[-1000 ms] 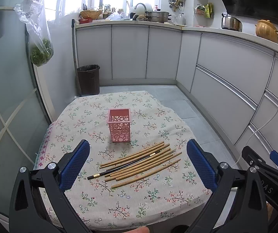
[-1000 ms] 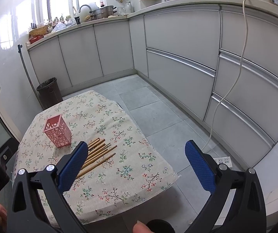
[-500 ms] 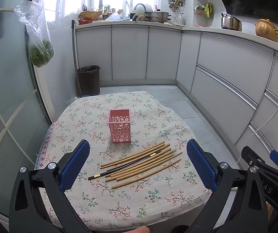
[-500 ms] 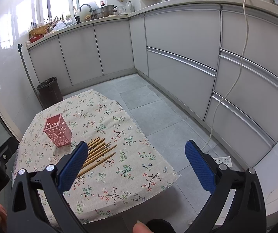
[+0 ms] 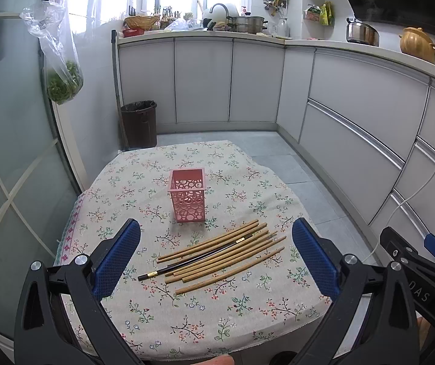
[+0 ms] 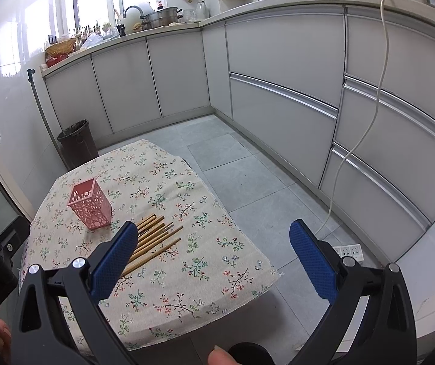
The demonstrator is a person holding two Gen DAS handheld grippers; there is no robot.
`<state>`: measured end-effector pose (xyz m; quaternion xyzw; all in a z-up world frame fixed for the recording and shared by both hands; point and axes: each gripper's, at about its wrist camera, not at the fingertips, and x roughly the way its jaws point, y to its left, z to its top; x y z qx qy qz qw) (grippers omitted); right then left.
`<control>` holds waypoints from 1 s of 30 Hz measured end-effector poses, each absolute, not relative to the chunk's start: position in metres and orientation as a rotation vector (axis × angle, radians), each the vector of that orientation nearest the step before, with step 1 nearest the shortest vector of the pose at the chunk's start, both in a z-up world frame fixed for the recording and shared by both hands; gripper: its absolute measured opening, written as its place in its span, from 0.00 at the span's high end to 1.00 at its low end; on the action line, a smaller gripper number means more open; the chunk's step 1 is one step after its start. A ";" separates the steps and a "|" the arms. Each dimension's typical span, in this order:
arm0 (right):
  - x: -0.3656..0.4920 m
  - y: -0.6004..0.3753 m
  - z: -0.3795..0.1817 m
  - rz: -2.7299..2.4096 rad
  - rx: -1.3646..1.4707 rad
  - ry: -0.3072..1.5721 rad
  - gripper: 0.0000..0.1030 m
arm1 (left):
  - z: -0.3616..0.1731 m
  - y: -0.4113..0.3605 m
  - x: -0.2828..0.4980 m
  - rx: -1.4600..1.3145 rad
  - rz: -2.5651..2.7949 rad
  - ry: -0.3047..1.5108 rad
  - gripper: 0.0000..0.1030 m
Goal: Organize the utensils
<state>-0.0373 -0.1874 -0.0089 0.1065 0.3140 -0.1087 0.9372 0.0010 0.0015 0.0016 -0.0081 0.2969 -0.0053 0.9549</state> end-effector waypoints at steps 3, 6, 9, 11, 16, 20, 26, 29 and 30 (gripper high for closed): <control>-0.037 -0.188 -0.009 -0.222 0.217 0.642 0.06 | 0.001 0.001 0.001 -0.017 -0.010 0.603 0.07; -0.037 -0.188 -0.009 -0.222 0.218 0.644 0.06 | 0.000 0.002 0.002 -0.015 -0.010 0.608 0.07; -0.038 -0.189 -0.008 -0.222 0.226 0.639 0.06 | -0.003 0.003 0.005 -0.005 -0.013 0.623 0.07; -0.039 -0.193 -0.006 -0.219 0.243 0.632 0.06 | -0.006 0.004 0.010 0.013 -0.011 0.639 0.07; -0.041 -0.202 0.000 -0.204 0.283 0.615 0.06 | -0.017 0.009 0.031 0.019 -0.042 0.730 0.07; -0.041 -0.213 0.002 -0.179 0.335 0.625 0.06 | -0.034 0.003 0.045 0.075 -0.030 0.792 0.07; -0.038 -0.242 -0.002 -0.115 0.502 0.659 0.06 | -0.079 -0.027 0.064 0.185 -0.145 0.983 0.07; -0.036 -0.259 -0.005 -0.076 0.606 0.661 0.06 | -0.106 -0.045 0.073 0.225 -0.249 1.111 0.07; -0.036 -0.265 -0.005 -0.067 0.642 0.652 0.06 | -0.112 -0.051 0.076 0.239 -0.275 1.134 0.07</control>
